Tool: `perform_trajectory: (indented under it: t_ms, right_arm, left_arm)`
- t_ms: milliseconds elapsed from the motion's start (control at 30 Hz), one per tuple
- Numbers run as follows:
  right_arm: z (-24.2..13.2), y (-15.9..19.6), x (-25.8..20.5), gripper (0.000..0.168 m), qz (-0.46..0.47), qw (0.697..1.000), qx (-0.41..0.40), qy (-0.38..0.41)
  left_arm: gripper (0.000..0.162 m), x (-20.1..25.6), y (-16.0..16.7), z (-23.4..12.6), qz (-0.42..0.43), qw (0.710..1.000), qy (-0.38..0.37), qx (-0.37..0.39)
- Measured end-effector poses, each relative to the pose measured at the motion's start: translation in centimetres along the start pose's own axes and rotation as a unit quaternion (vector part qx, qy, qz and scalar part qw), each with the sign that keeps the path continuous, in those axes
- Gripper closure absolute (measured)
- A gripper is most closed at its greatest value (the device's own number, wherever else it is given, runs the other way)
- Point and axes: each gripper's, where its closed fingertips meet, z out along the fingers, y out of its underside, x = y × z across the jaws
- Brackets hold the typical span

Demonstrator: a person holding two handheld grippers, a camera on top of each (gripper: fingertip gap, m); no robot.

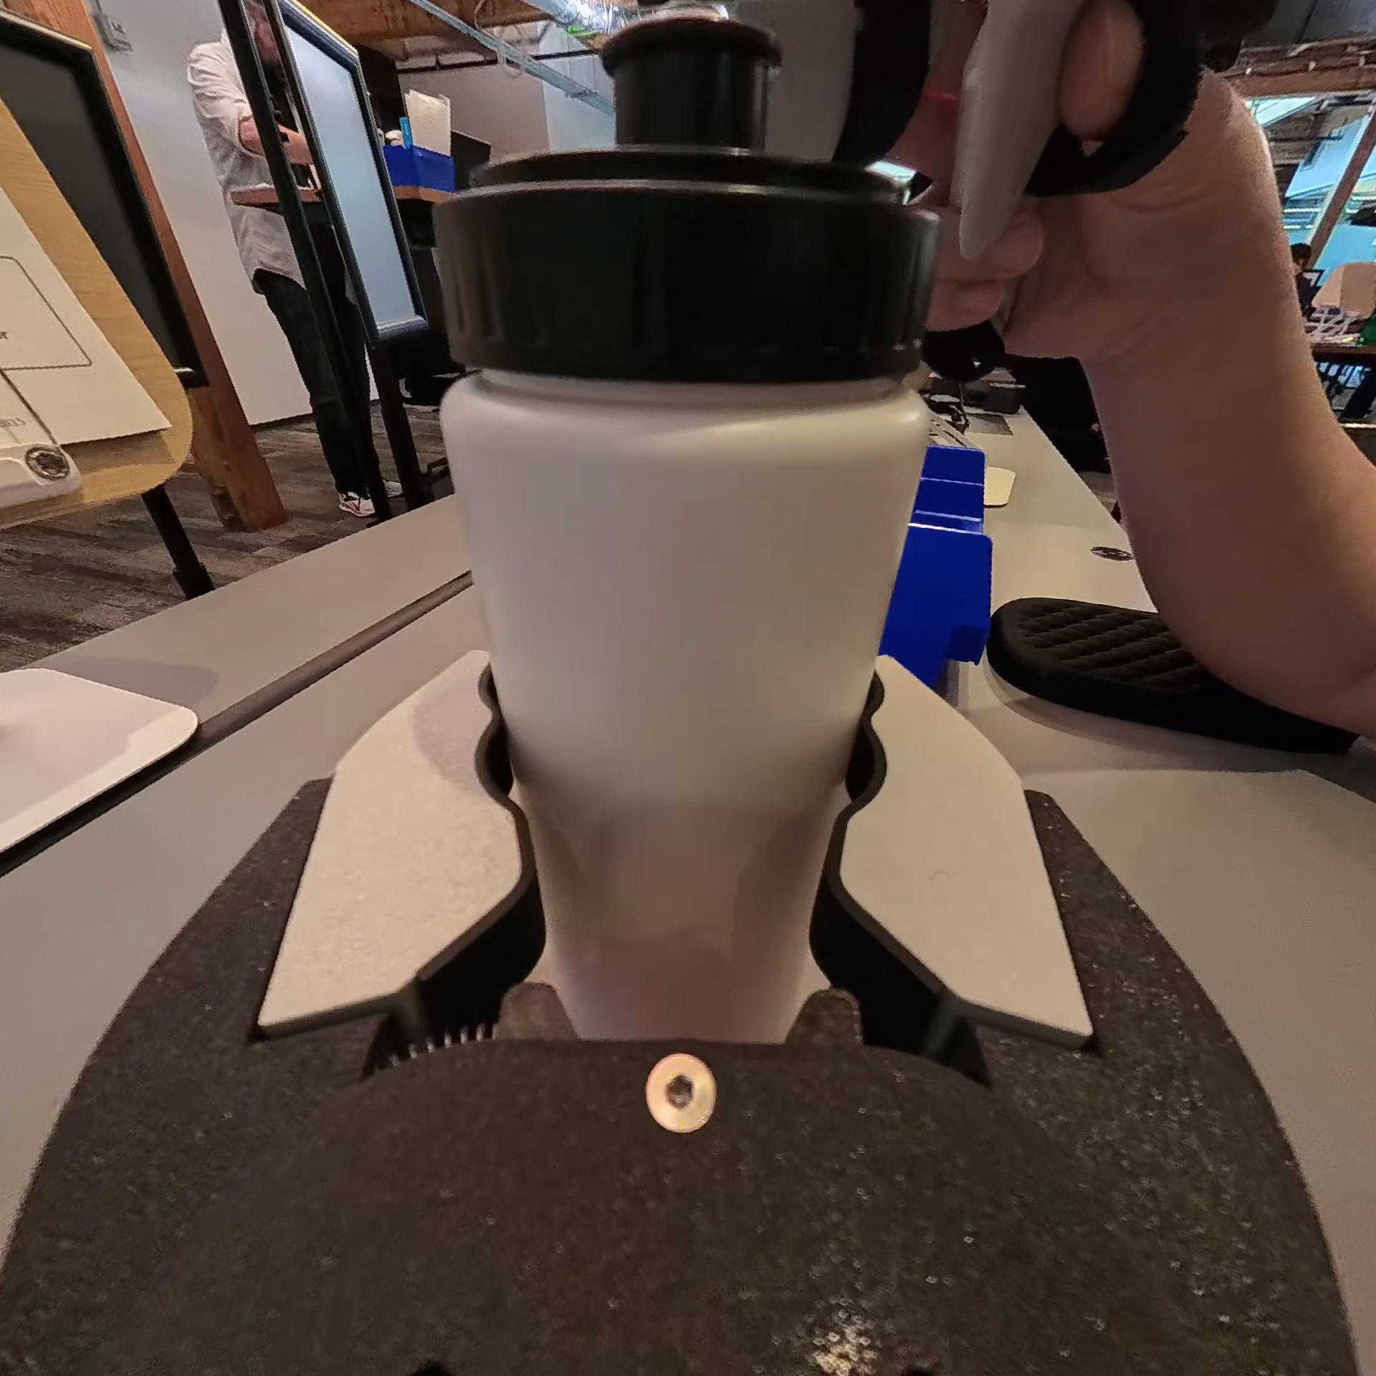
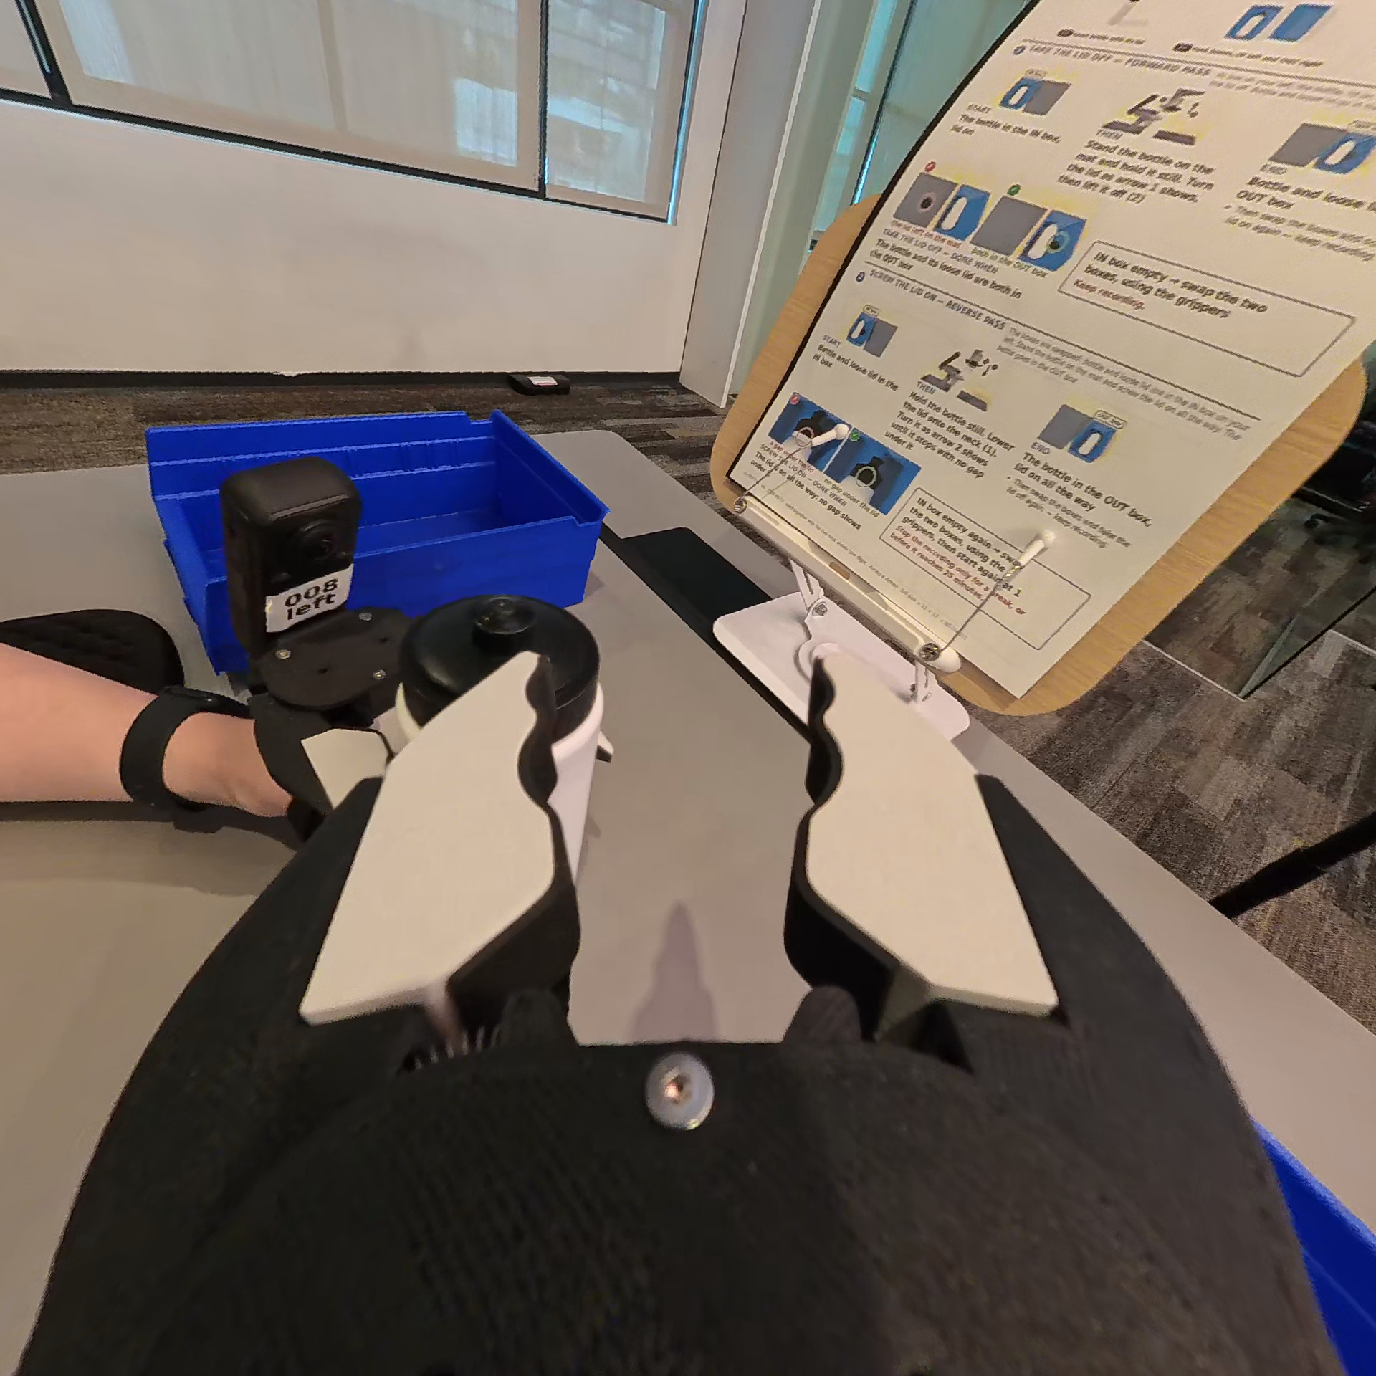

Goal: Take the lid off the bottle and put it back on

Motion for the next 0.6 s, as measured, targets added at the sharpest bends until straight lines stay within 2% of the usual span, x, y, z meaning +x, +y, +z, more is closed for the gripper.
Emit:
perform_trajectory:
  t_ms: [100,167,267,333,433,600]
  right_arm:
    - [0.8,0.3,-1.3,0.101,0.007,1.000,0.004,-0.029]
    - [1.6,0.5,-2.6,0.101,0.027,0.998,0.010,-0.059]
    - [2.7,0.5,-3.9,0.099,0.056,0.995,0.035,-0.076]
    - [3.2,0.6,-4.4,0.094,0.067,0.994,0.047,-0.070]
    - [4.2,1.4,-4.9,0.088,0.070,0.995,0.048,-0.045]
    - [5.6,2.8,-5.4,0.088,0.050,0.998,0.041,0.006]
  left_arm:
    - [0.071,-0.3,0.0,0.0,-0.011,1.000,-0.007,0.005]
    - [0.058,-0.8,0.3,0.2,-0.023,1.000,-0.020,-0.001]
    - [0.064,-0.6,0.3,0.5,-0.016,1.000,-0.014,-0.004]
    - [0.071,-0.3,0.4,0.6,-0.005,1.000,-0.009,-0.009]
    - [0.072,-0.7,0.5,0.6,-0.009,1.000,-0.022,-0.009]
    - [0.072,-1.2,0.5,0.3,-0.012,0.999,-0.036,-0.006]
